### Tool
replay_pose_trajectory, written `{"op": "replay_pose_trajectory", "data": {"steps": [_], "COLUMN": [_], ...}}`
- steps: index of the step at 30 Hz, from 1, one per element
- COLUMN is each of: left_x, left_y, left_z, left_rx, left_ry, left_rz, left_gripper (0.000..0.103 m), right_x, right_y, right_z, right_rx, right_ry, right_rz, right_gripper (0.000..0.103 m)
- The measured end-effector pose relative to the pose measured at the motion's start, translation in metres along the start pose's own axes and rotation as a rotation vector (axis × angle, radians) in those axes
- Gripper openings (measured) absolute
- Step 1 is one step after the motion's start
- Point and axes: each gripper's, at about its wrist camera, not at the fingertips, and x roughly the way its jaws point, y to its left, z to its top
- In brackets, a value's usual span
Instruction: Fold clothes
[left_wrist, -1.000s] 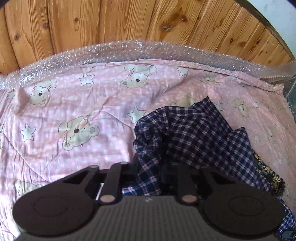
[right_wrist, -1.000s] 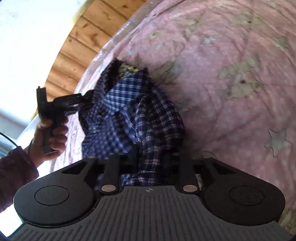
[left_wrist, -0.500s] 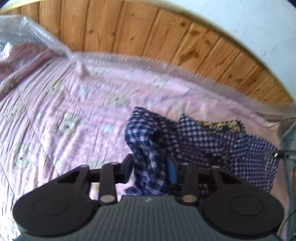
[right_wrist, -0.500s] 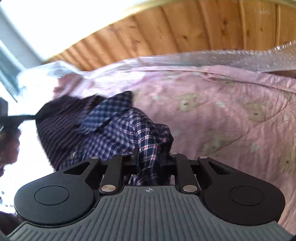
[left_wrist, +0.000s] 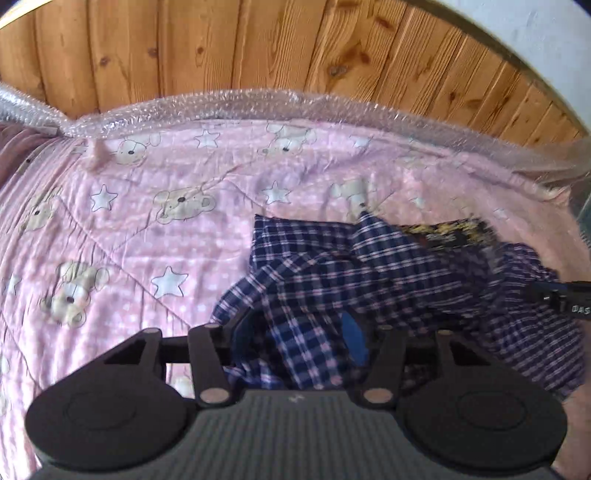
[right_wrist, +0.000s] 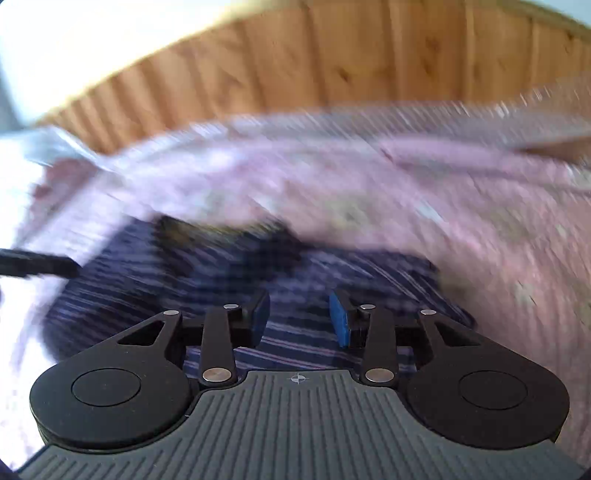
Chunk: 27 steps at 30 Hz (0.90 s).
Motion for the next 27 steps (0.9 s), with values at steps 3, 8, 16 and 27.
{"op": "replay_pose_trajectory", "data": {"steps": [3, 8, 16, 27], "left_x": [0.014, -0.038, -0.032, -0.094], "left_y": [0.014, 0.019, 0.014, -0.038], "left_z": [0.010, 0.002, -0.050, -0.051], "left_rx": [-0.033, -0.081, -0.109, -0.105], "left_ry": [-0.001, -0.064, 0.080, 0.037], "left_rz": [0.040, -0.082, 0.050, -0.004], "left_gripper": [0.072, 0.067, 0.089, 0.093], "right_x": [0.010, -0.002, 0.002, -0.038], "right_y": [-0.013, -0.006, 0.014, 0.039], "right_z": [-0.003, -0.013, -0.077, -0.071], "right_rx": [0.028, 0.029, 0.010, 0.012], "right_ry": [0.037, 0.019, 0.134, 0.117], "right_rz": [-0.059, -0.090, -0.108, -0.153], "right_gripper": [0.000, 0.056, 0.071, 0.075]}}
